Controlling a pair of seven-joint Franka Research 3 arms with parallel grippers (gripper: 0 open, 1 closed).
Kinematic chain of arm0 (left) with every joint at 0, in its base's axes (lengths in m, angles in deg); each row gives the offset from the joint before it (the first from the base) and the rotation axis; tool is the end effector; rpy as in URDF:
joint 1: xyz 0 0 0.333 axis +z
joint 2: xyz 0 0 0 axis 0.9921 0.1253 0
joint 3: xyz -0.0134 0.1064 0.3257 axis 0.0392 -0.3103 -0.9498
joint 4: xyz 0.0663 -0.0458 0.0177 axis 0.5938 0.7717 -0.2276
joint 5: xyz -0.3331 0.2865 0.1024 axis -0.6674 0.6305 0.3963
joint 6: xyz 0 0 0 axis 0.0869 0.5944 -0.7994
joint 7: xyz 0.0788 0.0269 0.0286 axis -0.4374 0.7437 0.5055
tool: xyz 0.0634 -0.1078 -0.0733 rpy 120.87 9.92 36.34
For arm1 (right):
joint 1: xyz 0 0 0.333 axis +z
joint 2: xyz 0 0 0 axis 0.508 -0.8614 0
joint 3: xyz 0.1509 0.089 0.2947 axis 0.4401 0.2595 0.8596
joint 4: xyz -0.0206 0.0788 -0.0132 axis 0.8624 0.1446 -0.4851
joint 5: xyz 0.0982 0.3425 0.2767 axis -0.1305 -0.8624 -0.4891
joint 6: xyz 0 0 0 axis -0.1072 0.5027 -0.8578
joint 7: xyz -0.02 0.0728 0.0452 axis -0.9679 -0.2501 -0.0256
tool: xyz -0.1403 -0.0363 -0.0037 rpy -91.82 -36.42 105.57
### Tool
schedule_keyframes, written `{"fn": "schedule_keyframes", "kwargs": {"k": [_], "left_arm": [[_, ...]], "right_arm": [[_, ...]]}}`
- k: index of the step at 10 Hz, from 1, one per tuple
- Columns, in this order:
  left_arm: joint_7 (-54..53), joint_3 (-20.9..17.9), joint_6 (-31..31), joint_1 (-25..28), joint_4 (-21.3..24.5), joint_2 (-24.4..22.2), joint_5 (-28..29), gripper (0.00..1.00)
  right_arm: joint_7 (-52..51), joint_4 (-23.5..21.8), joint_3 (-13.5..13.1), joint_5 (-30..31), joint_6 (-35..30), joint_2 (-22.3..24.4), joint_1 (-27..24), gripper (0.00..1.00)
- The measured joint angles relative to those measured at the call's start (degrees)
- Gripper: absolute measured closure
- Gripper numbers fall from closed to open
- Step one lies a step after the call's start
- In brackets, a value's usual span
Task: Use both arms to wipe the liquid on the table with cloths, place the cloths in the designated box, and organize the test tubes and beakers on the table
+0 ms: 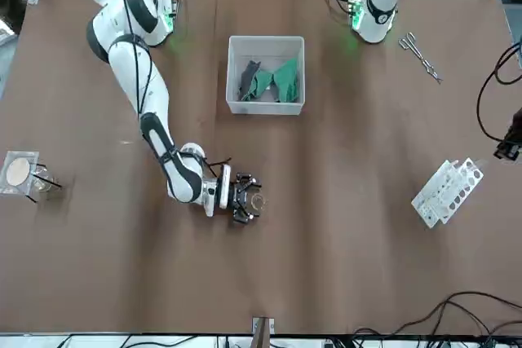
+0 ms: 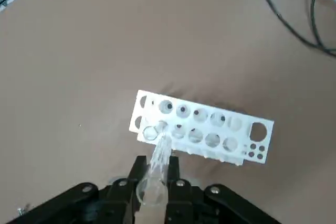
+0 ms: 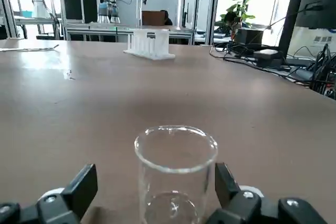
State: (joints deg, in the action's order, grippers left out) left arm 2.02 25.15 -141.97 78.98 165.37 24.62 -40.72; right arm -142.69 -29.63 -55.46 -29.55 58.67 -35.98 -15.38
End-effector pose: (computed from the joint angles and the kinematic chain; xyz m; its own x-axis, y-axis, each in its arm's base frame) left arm 0.6233 0.2016 0.3986 0.6316 0.7540 0.1804 0.7692 -0.6386 -0.0241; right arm 0.6843 0.4310 0.0139 -0.0558 0.2133 0.9754 0.9934 -0.0862 0.0757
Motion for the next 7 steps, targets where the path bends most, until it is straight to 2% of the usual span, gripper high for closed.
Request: {"fn": "schedule_keyframes", "kwargs": {"k": [2,3,5,6,7], "left_arm": [[-0.1,-0.3,-1.5,0.1,0.4,1.7,-0.1,0.79],[-0.1,-0.4,-2.3,0.1,0.5,2.7,-0.1,0.79],[-0.1,-0.3,-2.9,0.1,0.3,3.4,-0.1,0.79],[-0.1,-0.3,-2.9,0.1,0.3,3.5,-0.1,0.79],[-0.1,-0.3,-3.0,0.0,0.3,3.5,-0.1,0.79]], "right_arm": [[0.0,0.4,0.0,-1.0,0.1,-0.1,0.6,0.07],[0.0,0.6,0.0,-1.4,0.1,-0.3,0.6,0.15],[0.0,0.9,-0.1,-2.9,0.1,-0.7,1.2,0.20],[0.0,1.0,-0.1,-3.2,0.2,-0.8,1.4,0.27],[0.0,1.0,-0.1,-3.4,0.4,-0.8,1.6,0.45]]}}
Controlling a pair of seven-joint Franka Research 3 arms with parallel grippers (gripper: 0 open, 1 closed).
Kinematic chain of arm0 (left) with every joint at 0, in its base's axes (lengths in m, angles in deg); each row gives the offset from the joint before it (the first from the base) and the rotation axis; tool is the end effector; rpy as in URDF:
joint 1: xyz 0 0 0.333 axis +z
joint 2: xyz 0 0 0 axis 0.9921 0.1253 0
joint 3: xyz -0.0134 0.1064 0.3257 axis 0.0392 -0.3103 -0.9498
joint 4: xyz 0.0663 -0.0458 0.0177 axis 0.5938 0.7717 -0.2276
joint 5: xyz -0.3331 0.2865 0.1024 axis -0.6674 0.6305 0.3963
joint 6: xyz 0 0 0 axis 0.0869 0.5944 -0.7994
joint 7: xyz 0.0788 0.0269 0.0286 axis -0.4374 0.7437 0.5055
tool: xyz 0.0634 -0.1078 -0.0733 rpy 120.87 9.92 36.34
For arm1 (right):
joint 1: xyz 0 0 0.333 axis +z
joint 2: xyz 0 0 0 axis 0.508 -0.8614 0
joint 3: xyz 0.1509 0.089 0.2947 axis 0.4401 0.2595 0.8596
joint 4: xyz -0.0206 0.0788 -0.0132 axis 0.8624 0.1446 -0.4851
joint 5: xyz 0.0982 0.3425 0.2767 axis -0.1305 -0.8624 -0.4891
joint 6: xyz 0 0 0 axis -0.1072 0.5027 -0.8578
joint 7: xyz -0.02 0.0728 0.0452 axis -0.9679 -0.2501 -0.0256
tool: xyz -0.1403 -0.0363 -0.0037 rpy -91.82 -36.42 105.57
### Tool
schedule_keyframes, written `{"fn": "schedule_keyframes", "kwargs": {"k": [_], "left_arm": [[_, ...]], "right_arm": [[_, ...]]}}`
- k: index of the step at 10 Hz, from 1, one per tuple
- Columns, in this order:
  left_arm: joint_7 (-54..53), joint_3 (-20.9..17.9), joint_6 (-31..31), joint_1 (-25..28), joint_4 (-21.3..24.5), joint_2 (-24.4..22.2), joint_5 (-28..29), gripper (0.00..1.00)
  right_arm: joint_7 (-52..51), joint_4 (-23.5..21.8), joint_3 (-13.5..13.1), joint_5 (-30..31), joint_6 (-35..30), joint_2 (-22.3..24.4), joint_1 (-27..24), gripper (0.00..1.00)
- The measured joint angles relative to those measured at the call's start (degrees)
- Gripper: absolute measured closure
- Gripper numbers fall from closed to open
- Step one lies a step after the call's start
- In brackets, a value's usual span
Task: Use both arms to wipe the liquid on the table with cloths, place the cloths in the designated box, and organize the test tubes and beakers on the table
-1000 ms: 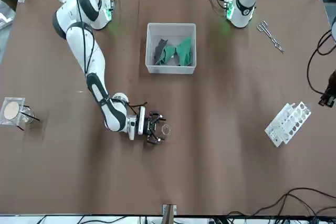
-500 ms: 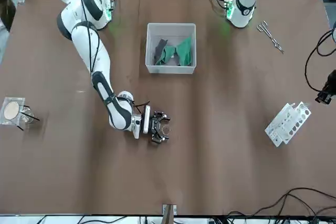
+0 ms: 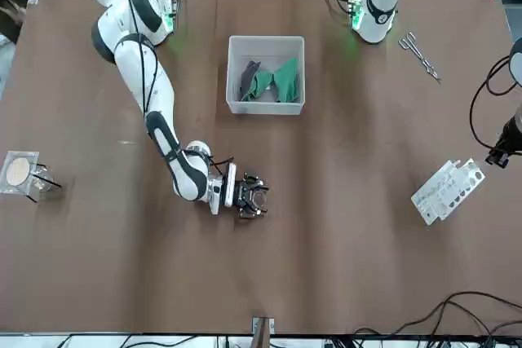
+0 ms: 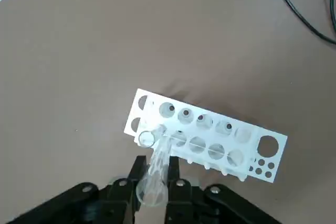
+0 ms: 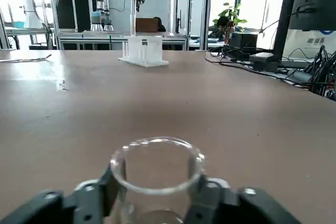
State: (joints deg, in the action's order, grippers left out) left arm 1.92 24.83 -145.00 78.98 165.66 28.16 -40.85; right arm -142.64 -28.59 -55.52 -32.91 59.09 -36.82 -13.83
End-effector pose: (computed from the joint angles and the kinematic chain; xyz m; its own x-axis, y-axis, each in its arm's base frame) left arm 0.6307 0.2055 0.3638 0.6358 0.7501 0.1821 0.7675 -0.6395 -0.0457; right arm 0.6792 0.4477 0.0115 -0.0277 0.1893 0.9815 0.9922 -0.1139 0.0500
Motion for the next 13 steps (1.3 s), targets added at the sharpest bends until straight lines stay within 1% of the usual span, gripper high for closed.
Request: {"fn": "schedule_keyframes", "kwargs": {"k": [1,3,5,8,10,11,13], "left_arm": [[0.0,0.0,-0.3,0.0,0.0,0.1,0.0,0.79],[0.0,0.0,-1.5,-0.2,-0.1,0.4,0.0,0.79],[0.5,0.3,-1.8,-0.7,-0.1,1.3,-0.2,0.79],[0.9,0.4,-2.3,-1.0,-0.1,2.5,-0.3,0.79],[0.9,0.4,-2.3,-1.0,-0.1,2.5,-0.4,0.78],[0.9,0.4,-2.3,-1.0,-0.1,2.6,-0.4,0.66],[0.9,0.4,-2.3,-1.0,-0.2,2.6,-0.4,0.33]], "right_arm": [[0.0,0.0,0.0,-0.2,0.1,0.0,0.0,0.48],[0.0,0.0,-0.1,-0.3,0.1,0.0,0.0,0.63],[0.1,0.2,-0.2,-0.5,0.2,0.0,0.0,0.74],[0.1,1.7,-0.2,-0.9,1.1,0.2,-0.5,0.74],[0.2,1.9,-0.2,-0.9,1.4,1.5,-1.5,0.74],[0.2,1.6,-0.3,-0.9,1.4,2.4,-2.2,0.74],[0.3,-0.8,-0.6,-0.9,1.6,4.7,-4.4,0.74]]}}
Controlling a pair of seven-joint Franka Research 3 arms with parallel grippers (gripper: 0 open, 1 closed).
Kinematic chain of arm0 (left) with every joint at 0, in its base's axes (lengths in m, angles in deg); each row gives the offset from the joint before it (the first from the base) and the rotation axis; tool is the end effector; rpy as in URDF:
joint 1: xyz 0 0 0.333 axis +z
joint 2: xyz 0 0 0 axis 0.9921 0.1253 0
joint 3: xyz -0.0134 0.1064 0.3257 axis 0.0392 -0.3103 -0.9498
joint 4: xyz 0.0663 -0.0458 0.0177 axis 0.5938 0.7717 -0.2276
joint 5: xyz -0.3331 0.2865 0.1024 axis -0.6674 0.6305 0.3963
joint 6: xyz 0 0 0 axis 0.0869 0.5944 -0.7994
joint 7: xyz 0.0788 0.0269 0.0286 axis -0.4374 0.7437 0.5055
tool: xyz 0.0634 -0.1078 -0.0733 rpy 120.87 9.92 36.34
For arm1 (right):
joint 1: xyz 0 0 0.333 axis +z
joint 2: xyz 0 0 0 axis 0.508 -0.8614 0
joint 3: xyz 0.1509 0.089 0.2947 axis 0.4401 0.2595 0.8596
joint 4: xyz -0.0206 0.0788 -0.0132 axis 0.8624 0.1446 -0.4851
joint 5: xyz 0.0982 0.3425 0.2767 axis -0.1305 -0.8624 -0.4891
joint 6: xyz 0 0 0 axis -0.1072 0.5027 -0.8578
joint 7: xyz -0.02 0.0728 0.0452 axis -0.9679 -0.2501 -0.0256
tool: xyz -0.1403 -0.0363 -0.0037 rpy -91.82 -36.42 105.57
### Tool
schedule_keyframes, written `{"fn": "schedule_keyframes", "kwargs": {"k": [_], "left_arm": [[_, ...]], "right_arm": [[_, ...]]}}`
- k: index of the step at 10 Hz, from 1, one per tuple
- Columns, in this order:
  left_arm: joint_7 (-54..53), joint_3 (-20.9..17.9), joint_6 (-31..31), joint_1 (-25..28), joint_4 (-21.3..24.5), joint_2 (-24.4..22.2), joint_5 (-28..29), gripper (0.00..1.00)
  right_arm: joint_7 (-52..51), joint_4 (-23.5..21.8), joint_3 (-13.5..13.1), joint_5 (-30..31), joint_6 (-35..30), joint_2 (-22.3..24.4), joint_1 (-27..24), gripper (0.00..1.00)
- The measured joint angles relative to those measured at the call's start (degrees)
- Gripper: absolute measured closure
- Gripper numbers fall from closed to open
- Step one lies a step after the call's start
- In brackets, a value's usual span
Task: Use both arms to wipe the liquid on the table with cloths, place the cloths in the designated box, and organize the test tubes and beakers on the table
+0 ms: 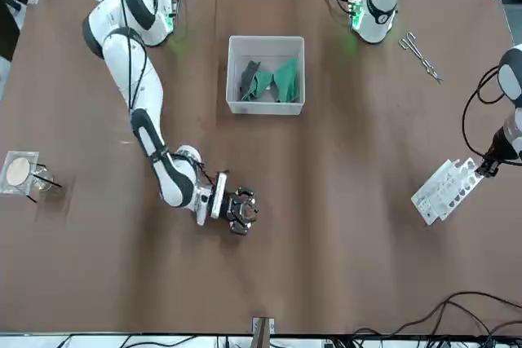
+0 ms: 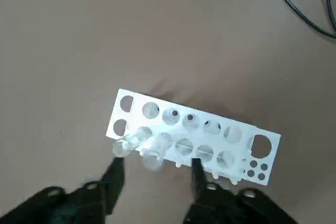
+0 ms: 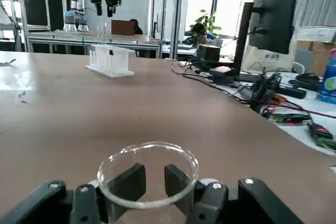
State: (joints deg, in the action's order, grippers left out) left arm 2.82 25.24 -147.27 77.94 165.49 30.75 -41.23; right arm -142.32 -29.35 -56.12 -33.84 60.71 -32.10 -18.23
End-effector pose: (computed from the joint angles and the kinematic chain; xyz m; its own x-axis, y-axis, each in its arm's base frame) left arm 0.6428 0.1899 0.3411 0.6449 0.7412 0.1866 0.7596 -0.6485 -0.0493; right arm 0.7346 0.3897 0.0662 -0.0627 0.2003 0.9777 0.9699 -0.2188 0.1070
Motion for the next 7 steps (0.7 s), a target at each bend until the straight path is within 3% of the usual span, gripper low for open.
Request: {"fn": "schedule_keyframes", "kwargs": {"k": [2,4,7], "left_arm": [[0.0,0.0,0.0,0.0,-0.5,0.0,0.0,0.04],[-0.9,0.7,0.1,0.0,-2.2,-0.7,0.0,0.00],[-6.9,7.8,5.5,0.4,-4.0,-7.2,-0.2,0.00]], "right_arm": [[0.0,-6.3,-0.2,0.0,0.0,4.1,-4.2,0.73],[-0.1,-12.9,-0.4,0.7,-0.1,9.4,-9.4,0.73],[-1.4,-18.4,-0.4,6.2,-2.8,14.7,-17.5,0.73]]}}
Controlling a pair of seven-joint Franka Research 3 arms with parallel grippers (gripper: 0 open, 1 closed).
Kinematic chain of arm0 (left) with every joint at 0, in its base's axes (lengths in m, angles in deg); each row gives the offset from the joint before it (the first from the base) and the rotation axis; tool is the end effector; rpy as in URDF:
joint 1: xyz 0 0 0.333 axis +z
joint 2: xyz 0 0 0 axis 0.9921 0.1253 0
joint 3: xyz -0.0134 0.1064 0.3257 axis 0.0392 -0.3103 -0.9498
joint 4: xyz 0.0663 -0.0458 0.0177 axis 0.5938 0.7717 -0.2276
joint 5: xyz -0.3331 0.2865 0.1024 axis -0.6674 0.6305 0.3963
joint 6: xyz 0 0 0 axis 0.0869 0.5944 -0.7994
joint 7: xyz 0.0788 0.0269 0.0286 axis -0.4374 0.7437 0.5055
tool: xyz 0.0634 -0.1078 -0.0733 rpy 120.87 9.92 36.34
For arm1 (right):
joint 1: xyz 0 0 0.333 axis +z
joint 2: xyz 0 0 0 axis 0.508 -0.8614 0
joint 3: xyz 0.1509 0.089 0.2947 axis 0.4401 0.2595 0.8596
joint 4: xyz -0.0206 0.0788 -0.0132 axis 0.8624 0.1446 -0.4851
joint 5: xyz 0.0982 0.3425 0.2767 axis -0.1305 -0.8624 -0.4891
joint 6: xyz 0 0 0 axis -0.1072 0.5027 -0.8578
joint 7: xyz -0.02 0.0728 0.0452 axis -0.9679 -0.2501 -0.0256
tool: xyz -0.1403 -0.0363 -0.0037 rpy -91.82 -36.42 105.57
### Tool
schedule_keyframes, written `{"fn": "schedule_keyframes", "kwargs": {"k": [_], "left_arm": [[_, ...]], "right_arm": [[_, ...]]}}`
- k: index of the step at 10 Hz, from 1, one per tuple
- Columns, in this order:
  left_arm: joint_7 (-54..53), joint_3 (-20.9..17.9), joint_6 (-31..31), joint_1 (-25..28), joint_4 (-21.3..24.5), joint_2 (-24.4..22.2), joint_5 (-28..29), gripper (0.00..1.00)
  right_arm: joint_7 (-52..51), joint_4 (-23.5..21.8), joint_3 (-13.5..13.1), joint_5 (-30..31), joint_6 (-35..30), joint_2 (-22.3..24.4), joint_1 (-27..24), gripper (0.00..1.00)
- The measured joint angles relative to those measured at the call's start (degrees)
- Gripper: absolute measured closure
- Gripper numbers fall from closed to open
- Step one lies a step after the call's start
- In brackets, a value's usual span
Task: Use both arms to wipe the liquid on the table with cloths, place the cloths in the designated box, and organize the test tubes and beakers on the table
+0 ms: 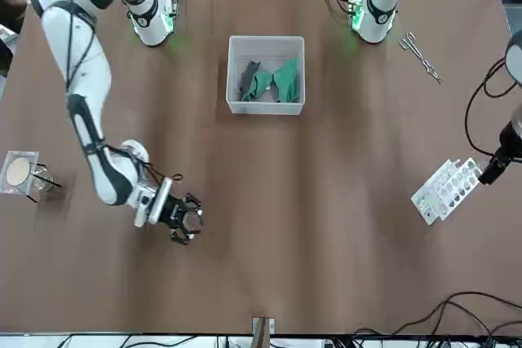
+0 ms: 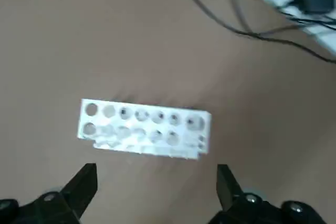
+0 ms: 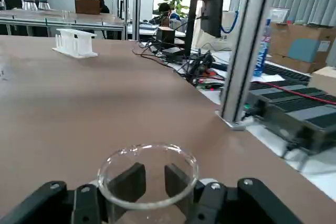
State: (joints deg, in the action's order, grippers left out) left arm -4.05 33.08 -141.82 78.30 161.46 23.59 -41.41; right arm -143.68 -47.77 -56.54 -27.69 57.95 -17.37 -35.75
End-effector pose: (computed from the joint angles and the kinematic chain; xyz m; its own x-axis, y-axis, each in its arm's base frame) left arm 0.6614 0.1086 0.4440 0.7844 0.5751 0.2325 0.5875 -0.8090 0.0189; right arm 0.7462 0.1729 0.1158 -0.0408 0.2963 0.9542 0.9341 -0.3278 0.1417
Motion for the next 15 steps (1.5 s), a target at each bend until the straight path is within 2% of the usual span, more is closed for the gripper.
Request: {"fn": "schedule_keyframes", "kwargs": {"k": [3,6,8,10,13,15], "left_arm": [[-6.1,8.7,12.3,-0.1,-4.9,-5.1,-1.8,0.00],[-14.4,11.7,25.1,0.1,-14.8,-5.4,-7.0,0.00],[-20.9,16.1,31.2,2.2,-16.6,-6.3,-7.2,0.00],[-22.0,19.4,32.8,3.2,-16.5,-6.6,-7.2,0.00],[-22.9,19.4,33.5,3.6,-16.3,-6.5,-7.2,0.00],[-25.2,19.2,33.5,3.8,-16.2,-6.4,-7.2,0.04]], "right_arm": [[1.5,-2.5,0.0,8.5,-7.1,3.6,-10.1,0.72],[13.5,-2.2,-0.1,22.8,-19.8,5.8,-20.2,0.70],[18.1,0.0,-1.0,29.1,-27.3,6.0,-24.5,0.70],[21.4,4.6,-5.2,32.8,-32.9,6.1,-25.6,0.70],[26.4,12.6,-13.1,35.0,-45.1,6.1,-26.1,0.70],[26.9,14.7,-16.9,35.5,-49.7,6.1,-27.1,0.70]]}}
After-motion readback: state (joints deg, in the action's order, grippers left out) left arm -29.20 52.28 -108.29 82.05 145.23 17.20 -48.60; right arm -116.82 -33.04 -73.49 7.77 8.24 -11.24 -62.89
